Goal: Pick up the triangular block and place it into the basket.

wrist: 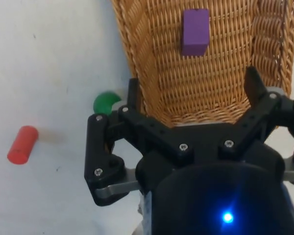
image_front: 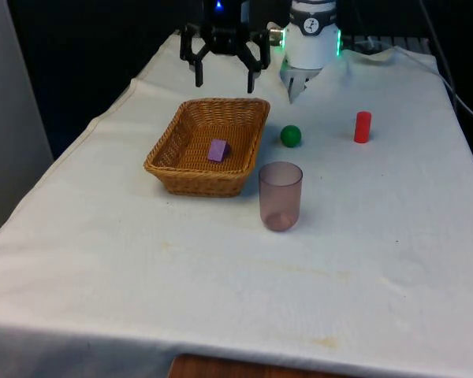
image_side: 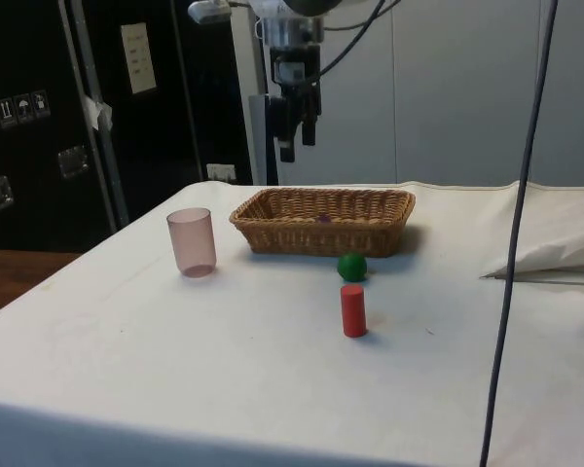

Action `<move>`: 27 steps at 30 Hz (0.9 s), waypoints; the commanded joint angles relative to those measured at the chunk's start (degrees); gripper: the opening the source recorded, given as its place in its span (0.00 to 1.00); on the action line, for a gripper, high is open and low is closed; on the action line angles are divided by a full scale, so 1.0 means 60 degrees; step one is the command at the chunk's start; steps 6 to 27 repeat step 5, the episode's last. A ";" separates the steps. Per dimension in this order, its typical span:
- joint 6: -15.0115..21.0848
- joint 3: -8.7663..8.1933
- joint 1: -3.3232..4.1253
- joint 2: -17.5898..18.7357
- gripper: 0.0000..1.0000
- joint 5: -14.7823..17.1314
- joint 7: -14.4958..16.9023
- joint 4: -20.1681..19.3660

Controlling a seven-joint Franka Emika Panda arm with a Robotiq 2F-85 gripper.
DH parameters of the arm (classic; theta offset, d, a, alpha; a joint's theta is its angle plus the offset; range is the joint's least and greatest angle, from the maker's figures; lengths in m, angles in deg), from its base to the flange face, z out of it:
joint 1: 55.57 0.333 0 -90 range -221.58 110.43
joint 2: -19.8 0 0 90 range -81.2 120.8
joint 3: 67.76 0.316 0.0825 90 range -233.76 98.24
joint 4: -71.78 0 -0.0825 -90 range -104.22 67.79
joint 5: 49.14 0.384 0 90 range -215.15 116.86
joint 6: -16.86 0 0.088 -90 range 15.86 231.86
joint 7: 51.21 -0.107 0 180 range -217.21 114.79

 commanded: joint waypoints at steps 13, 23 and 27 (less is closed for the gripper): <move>-0.0076 0.0019 0.0000 0.0010 1.00 -0.0153 -0.0134 0.0048; -0.0076 0.0019 0.0000 0.0010 1.00 -0.0153 -0.0134 0.0048; -0.0076 0.0019 0.0000 0.0010 1.00 -0.0153 -0.0134 0.0048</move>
